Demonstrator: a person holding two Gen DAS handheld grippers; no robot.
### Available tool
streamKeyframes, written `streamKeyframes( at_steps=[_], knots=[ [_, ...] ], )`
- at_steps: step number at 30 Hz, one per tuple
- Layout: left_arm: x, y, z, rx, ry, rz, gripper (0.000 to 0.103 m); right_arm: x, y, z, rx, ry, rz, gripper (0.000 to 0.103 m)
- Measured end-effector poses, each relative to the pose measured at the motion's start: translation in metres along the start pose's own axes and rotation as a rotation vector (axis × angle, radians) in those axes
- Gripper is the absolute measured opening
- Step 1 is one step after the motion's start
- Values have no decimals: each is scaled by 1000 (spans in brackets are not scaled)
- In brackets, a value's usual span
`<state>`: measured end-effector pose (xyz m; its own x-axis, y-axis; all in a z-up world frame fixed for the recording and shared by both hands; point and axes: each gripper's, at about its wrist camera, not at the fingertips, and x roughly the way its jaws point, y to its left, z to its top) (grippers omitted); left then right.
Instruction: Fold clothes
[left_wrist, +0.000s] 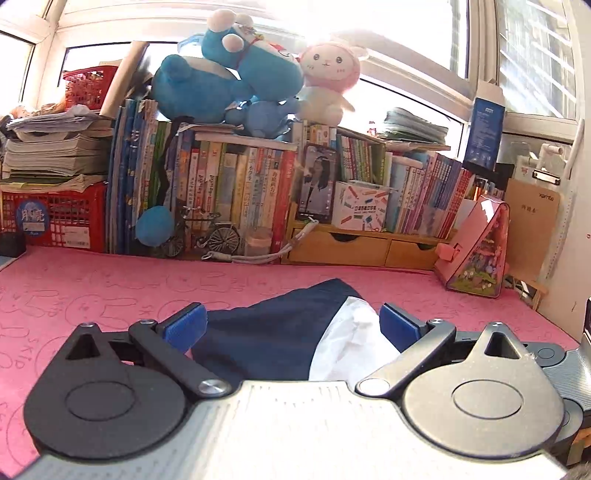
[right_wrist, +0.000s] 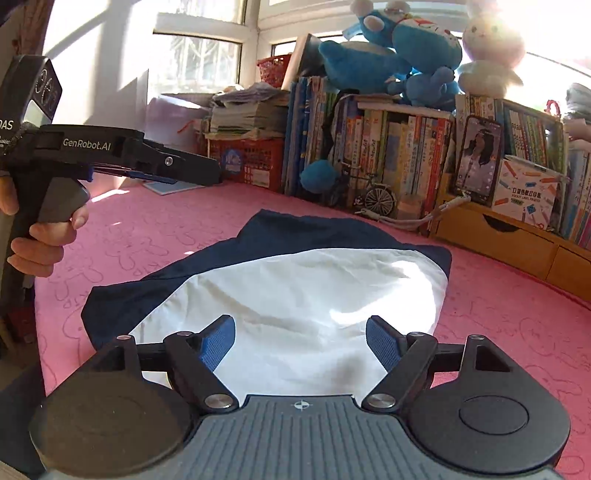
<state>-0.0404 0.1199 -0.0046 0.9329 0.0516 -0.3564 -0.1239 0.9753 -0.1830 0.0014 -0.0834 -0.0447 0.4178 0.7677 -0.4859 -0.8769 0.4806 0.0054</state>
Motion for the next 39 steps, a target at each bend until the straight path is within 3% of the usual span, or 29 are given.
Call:
streamKeyframes(
  at_steps=[4,9,13,18,24,26,29,32,34,36,39],
  knots=[
    [57,-25,8,28,162,-125,101,9,8,-6,4,14,-70,79],
    [111,-34,-17,64,410,54,97,20,16,-22,-16,50,-151,84],
    [121,-34,-32,145,400,178,103,26,12,-26,32,70,-134,84],
    [140,-20,-22,95,416,217,103,32,5,-28,72,102,-120,86],
    [153,-1,-17,45,425,205,103,24,11,-35,30,134,-105,86],
    [155,6,-16,26,423,192,103,16,12,-41,27,161,-101,91],
    [156,17,-14,-26,422,166,103,-4,4,-54,103,216,-57,96],
    [147,27,-7,-65,434,125,103,-25,6,-60,53,270,-38,96],
    [128,28,-3,-30,405,131,103,-36,8,-61,41,292,-14,96],
    [107,27,-3,116,341,195,103,-47,2,-61,75,261,7,96],
    [95,30,-12,315,307,446,101,-56,-21,-55,218,183,10,96]
  ],
)
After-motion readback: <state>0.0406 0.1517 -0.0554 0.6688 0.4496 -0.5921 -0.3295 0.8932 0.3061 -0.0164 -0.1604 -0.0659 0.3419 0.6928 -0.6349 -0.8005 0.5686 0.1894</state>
